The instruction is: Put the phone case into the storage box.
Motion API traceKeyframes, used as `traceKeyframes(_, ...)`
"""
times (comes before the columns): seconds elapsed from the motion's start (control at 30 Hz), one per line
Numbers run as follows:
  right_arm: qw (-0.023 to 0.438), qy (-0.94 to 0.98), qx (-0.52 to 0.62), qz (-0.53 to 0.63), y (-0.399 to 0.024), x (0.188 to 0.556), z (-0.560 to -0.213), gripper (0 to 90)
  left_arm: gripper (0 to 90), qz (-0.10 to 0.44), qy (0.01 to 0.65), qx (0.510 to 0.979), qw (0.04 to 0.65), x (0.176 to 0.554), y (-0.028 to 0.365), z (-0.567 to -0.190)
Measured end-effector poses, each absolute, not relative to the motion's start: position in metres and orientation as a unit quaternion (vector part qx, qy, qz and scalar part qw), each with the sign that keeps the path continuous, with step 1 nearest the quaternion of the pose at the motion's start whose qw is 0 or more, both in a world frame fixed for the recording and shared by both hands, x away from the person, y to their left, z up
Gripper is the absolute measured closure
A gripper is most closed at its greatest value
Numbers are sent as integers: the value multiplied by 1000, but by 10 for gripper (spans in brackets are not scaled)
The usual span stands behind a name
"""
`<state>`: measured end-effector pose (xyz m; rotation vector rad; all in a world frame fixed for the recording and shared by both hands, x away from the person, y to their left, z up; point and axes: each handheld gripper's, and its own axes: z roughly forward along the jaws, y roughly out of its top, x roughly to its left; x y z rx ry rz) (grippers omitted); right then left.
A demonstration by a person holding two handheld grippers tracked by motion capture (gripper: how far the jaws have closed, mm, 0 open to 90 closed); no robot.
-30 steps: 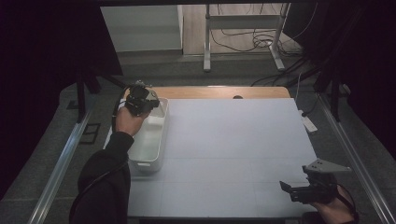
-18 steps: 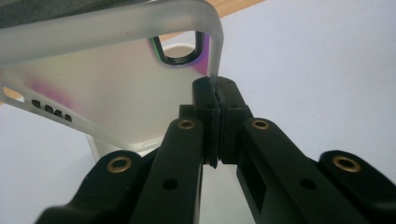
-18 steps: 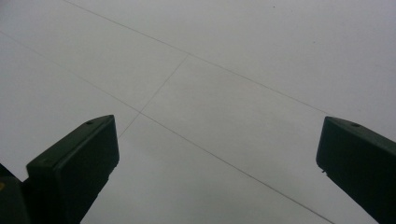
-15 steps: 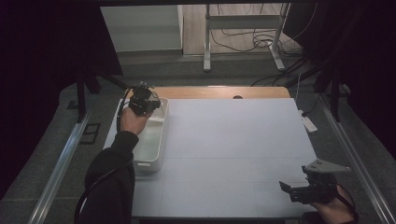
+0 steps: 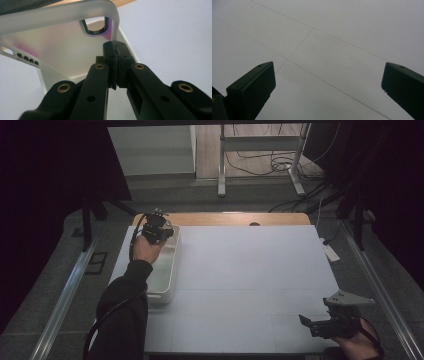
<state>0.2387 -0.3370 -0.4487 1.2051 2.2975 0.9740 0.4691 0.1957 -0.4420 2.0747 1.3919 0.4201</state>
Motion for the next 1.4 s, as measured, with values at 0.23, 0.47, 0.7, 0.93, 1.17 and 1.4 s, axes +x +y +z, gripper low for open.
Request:
traceKeyframes(0.23,184,815,427,346,-337,239,-449,0,878,159,527,777,304,474,194,-449)
traceKeyframes(0.47,183,815,426,346,-337,239,-449,0,871,159,528,775,309,480,191,-452)
traceKeyframes(0.7,184,815,426,347,-337,238,-449,0,820,168,529,769,317,484,190,-453)
traceKeyframes(0.93,184,815,426,347,-337,238,-449,0,786,170,525,767,326,483,191,-451)
traceKeyframes(1.17,184,815,426,347,-337,238,-449,0,740,173,518,769,332,481,192,-449)
traceKeyframes(1.4,184,815,426,348,-337,238,-448,0,676,176,509,772,337,478,190,-447)
